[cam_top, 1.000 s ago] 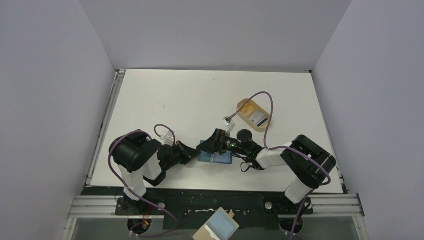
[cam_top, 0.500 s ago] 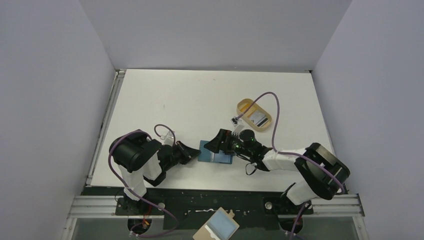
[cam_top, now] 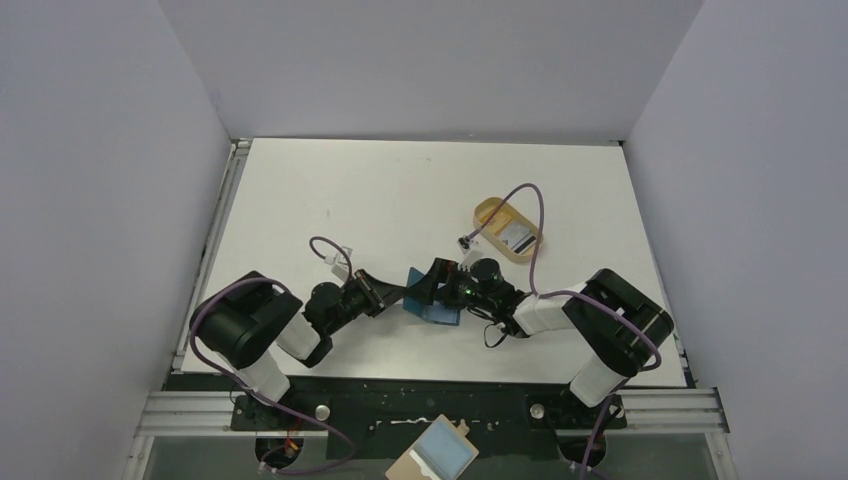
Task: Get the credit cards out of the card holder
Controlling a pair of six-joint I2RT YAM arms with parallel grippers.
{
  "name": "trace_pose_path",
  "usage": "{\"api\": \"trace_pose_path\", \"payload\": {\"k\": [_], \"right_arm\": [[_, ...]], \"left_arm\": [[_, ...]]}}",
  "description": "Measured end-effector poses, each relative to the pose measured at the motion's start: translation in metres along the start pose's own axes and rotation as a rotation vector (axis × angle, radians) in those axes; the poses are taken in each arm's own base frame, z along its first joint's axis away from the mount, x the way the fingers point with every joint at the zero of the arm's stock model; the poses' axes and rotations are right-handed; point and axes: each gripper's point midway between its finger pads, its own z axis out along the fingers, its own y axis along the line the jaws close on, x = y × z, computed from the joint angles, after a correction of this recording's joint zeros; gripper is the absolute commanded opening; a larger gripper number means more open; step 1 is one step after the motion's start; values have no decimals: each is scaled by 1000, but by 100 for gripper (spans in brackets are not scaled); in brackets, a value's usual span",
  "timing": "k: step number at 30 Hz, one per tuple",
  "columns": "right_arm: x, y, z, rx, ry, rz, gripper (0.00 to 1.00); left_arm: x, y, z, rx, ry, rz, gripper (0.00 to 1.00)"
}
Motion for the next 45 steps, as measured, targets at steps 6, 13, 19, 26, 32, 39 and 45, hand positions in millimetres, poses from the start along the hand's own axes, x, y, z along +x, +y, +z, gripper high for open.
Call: {"api": "trace_pose_path", "payload": {"k": [6,13,19,26,32,39,45], "right_arm": [[-6,7,1,-29,-26,-1,100],[-6,8,7,-61,-44,33,99],[-9,17,8,-125,-65,66,99],[-11,22,12,-176,-80,121,98],[-15,25,10,-191,-93,144,99],[-21,31,5,-192,-105,136,99],[-25,32,1,-191,-114,132,99]], "left_arm": [[0,-9,1,30,10,4,0],[0,-11,0,34,15,1,0],[0,-11,0,36,15,1,0],[-1,-13,0,43,11,1,0],[-7,-15,-1,55,-3,1,0],[-15,-12,-3,56,-21,-7,0],[-18,-7,-3,42,-31,-15,0]]}}
